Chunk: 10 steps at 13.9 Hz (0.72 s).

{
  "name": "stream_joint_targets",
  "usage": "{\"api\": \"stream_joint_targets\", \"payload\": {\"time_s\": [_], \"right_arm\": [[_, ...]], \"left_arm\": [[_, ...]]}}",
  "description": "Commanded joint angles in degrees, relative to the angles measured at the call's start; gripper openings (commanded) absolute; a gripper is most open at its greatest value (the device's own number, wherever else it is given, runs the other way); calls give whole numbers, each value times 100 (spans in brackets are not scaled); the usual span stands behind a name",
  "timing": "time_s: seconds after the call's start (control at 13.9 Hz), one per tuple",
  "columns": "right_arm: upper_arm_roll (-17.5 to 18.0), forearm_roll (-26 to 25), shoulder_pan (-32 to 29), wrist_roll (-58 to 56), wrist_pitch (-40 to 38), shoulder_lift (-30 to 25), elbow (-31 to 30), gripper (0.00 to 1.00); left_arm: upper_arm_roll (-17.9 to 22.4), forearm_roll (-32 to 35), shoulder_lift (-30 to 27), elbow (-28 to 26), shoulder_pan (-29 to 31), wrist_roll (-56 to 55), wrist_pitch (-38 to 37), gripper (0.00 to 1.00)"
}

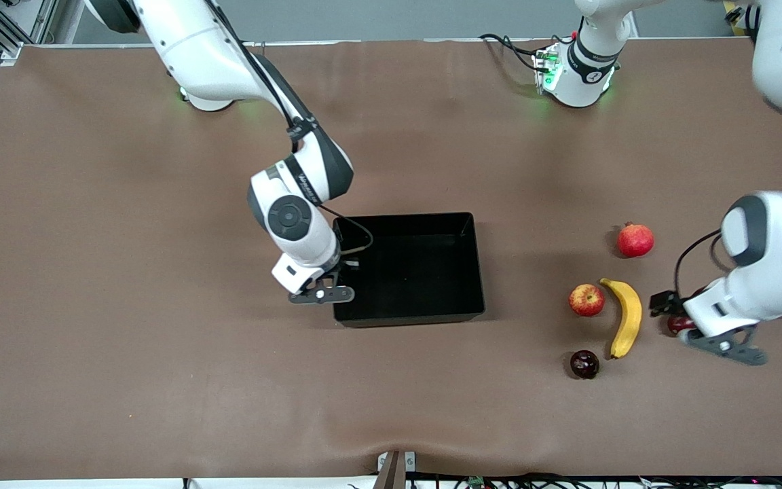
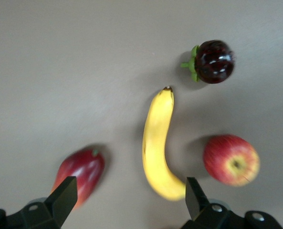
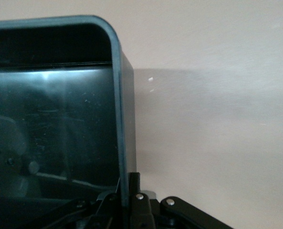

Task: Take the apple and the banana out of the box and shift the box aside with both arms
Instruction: 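Push the black box with the right gripper while the left gripper withdraws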

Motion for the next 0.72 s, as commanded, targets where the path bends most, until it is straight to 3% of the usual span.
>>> {"api": "stream_joint_targets", "payload": {"time_s": [0.0, 0.29, 0.65], "right_arm": [[93, -32, -516, 48, -538, -741, -217, 0], [93, -32, -1131, -179, -716, -1312, -576, 0], [93, -32, -2307, -1399, -724, -1656, -1236, 0]], "left_arm": [[-43, -238, -889, -231, 11, -339, -721, 100], [-52, -397, -1910, -231, 20, -673, -1935, 100], [-316, -511, -2316, -91, -15, -2193, -2509, 100]]}}
